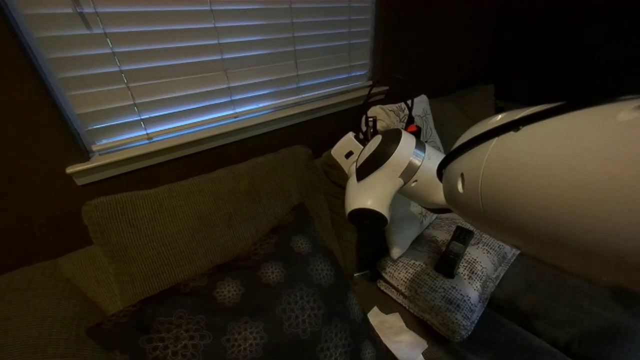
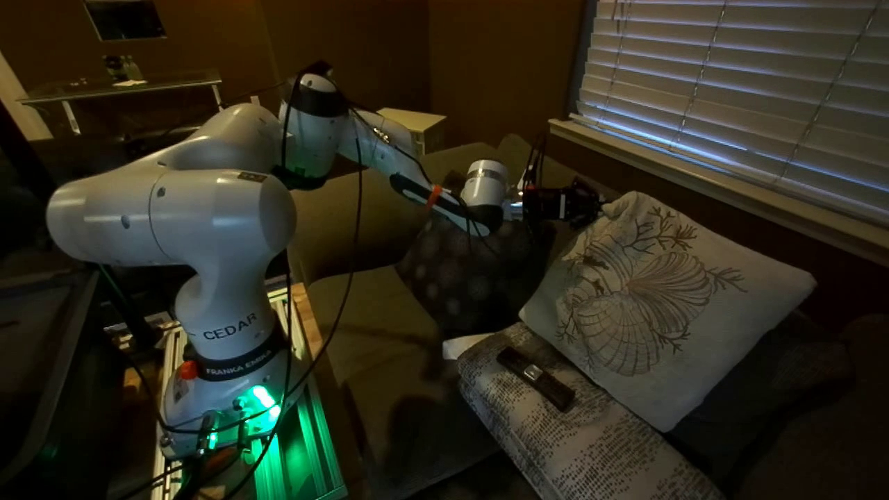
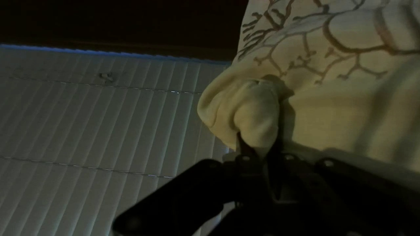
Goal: Make the white pillow sit straight
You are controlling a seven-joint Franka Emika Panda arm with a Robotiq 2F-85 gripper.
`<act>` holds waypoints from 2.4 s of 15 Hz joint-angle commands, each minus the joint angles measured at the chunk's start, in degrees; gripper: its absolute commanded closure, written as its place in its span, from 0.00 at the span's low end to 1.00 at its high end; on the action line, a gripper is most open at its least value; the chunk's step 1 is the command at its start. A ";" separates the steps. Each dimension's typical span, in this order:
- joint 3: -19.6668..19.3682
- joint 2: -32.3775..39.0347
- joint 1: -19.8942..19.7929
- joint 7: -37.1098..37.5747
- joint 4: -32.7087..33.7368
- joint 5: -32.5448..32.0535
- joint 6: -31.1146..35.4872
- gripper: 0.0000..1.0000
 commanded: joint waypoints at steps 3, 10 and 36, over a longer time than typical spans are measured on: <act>2.65 -2.15 -3.28 2.70 4.01 -5.25 -3.92 0.55; 5.65 -6.96 -4.87 5.13 5.25 -9.45 -4.90 0.08; 17.83 -61.61 -13.84 16.32 -25.65 -19.98 13.30 0.00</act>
